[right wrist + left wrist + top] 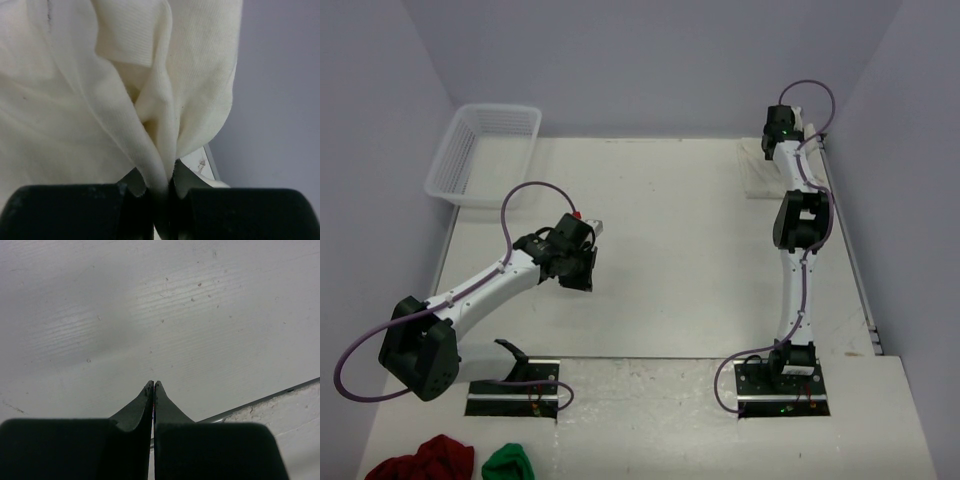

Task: Fold and stack the t-shirts
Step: Put the neatly folded tshirt into the corner of the board with the right arm

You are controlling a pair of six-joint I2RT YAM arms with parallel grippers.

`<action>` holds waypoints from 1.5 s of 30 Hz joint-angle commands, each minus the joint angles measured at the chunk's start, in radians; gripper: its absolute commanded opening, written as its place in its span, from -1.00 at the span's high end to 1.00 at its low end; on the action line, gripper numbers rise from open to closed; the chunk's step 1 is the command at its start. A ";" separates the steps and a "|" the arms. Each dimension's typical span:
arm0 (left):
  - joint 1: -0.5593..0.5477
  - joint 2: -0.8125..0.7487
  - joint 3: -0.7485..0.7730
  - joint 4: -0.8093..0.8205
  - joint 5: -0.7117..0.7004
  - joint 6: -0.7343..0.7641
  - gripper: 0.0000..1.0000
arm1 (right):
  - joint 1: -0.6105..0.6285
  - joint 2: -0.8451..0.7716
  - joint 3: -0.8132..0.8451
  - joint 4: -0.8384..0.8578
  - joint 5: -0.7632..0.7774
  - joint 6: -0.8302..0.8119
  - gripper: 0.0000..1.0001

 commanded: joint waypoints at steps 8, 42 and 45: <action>-0.006 -0.008 0.015 0.020 0.004 0.023 1.00 | -0.010 0.007 0.038 0.058 0.094 -0.027 0.70; -0.018 0.079 0.369 -0.112 -0.246 -0.164 0.70 | 0.206 -0.959 -0.791 0.193 -1.355 0.842 1.00; -0.019 0.191 0.527 -0.245 -0.352 -0.165 0.65 | 0.274 -0.972 -0.737 -0.026 -1.386 0.767 1.00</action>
